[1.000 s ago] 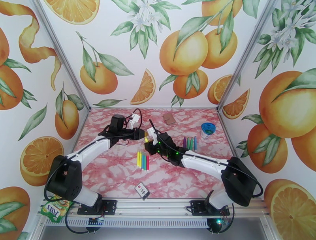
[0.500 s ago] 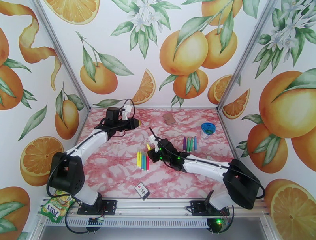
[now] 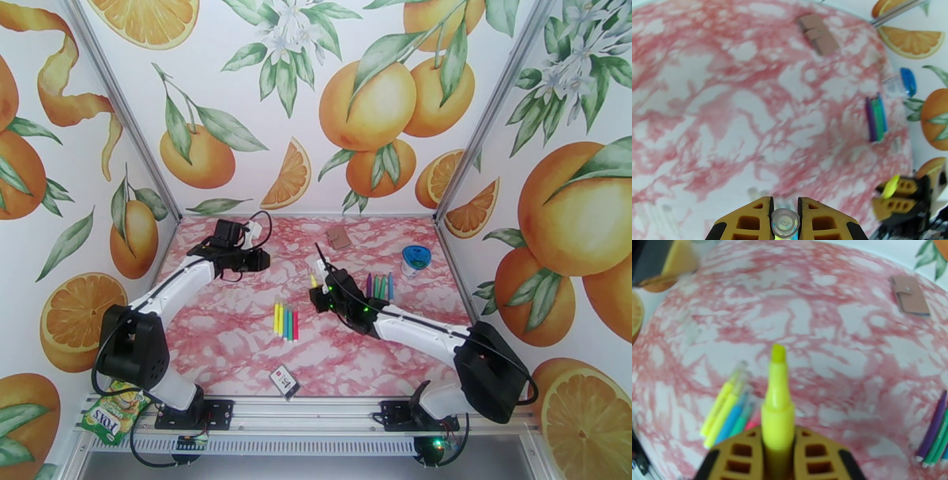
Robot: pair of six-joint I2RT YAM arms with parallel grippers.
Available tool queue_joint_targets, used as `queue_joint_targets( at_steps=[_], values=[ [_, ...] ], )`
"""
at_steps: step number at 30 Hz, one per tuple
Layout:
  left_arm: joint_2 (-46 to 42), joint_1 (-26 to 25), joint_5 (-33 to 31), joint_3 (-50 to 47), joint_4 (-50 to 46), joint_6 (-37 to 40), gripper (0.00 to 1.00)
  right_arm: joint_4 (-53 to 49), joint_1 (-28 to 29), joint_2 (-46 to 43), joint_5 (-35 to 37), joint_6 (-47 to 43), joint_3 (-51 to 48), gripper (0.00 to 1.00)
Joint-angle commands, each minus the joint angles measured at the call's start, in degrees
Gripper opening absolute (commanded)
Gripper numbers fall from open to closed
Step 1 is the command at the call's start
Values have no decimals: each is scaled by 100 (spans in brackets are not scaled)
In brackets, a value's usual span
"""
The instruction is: Open the pen caps
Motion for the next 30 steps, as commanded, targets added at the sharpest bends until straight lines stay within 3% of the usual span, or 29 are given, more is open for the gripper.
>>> queue_joint_targets(
  at_steps=[1,13,30],
  values=[
    [-127,-16,-609,65,-598,415,0,-274,-219,-159,409,192,187,1],
    [375,-148,-1600,17,-1069,611,0,-1012,-621,92,1419,58,411,2],
    [1092,-363,-2605,185,-1494,760,0,-1467,-1172,1194,1762,351,921,0]
  ],
)
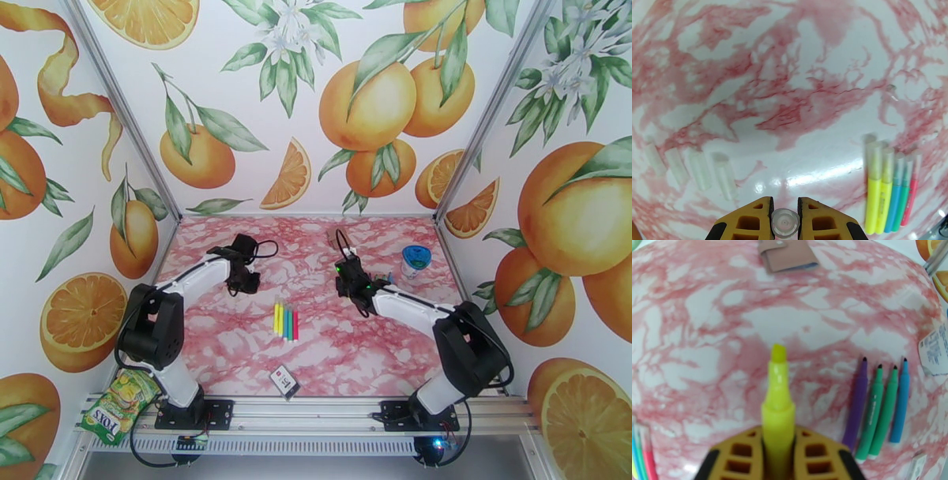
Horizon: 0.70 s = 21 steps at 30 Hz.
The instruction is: Open the pen caps
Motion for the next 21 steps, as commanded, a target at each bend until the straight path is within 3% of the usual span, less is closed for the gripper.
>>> queue_joint_targets(
  at_steps=[1,21],
  values=[
    [174,-46,-271,170,-153,114,0,-224,-131,237,242,166,213,0],
    [772,-101,-694,182,-246,114,3,-388,-584,1047,178,462,399,5]
  ],
)
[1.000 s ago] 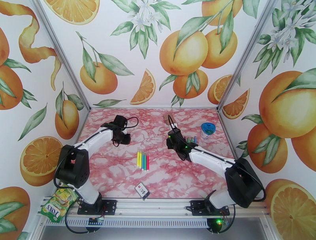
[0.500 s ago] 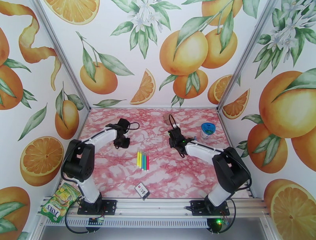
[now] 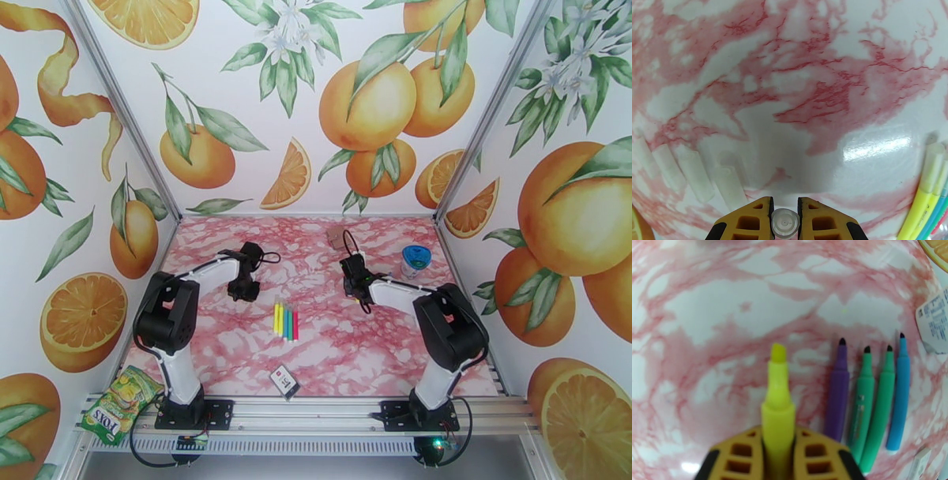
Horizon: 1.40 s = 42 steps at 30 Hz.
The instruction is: Open the pen caps
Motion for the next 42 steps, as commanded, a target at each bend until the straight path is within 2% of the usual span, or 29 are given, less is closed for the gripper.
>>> queue_joint_targets(
  at_steps=[1,8,10,17,22,37,40,42],
  values=[
    [104,-20,-96,145,-40,3,4,-176,-62,134,131,154,133,6],
    [155,-22,-69,131,-43,4,13,-235,-131,258,126,209,141,12],
    [181,-22,-86,145,-62,9,15,-250,-141,288,116,211,146,18],
    [229,-31,-78,205,-83,-1,23,-322,-159,308,148,214,203,28],
    [200,-31,-50,302,-159,18,29,-278,-163,207,131,175,156,41],
    [-453,-24,184,624,-313,79,36,-330,36,-701,-460,-214,64,46],
    [-660,-12,239,587,-178,71,42,-357,209,-955,-781,-239,29,46],
    [-808,-5,514,509,-14,77,48,-389,391,-1104,-987,-221,22,46]
  ],
)
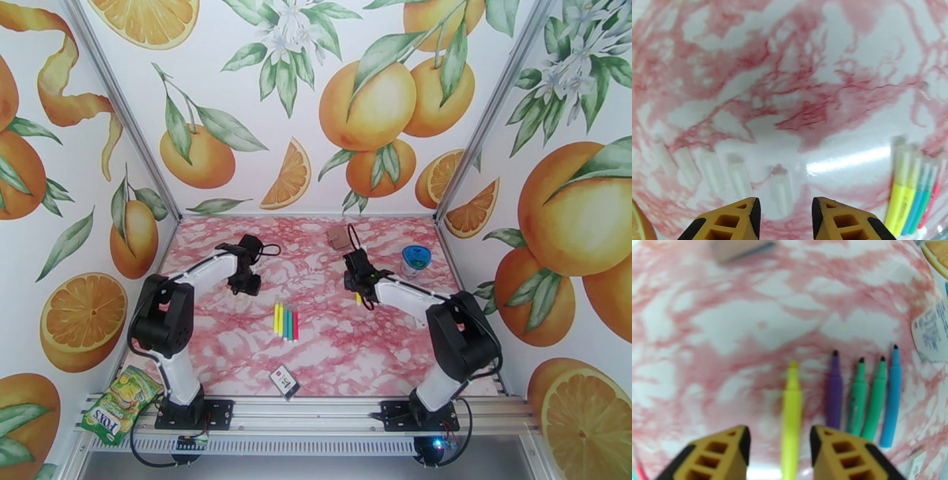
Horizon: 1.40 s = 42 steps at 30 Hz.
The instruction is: Open the pen caps
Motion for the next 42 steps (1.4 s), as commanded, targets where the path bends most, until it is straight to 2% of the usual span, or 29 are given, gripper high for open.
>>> queue_joint_targets(
  at_steps=[1,6,13,22,32,42],
  values=[
    [-422,0,383,33,322,42,51,-161,312,-313,-512,-99,-58,46],
    [-889,22,950,-411,962,3,60,-289,1015,-495,-524,-89,-22,47],
    [-1247,280,1407,-794,1447,-213,63,-66,1686,-486,-799,233,-130,47],
    [-1553,591,1627,-1367,1997,-479,66,240,2300,128,-1362,365,-47,47],
    [-1756,699,1635,-1638,2063,-423,66,158,2650,766,-1277,511,209,46],
    [-1942,760,1624,-1837,2082,-370,67,-41,2748,1081,-999,716,347,44]
  ],
)
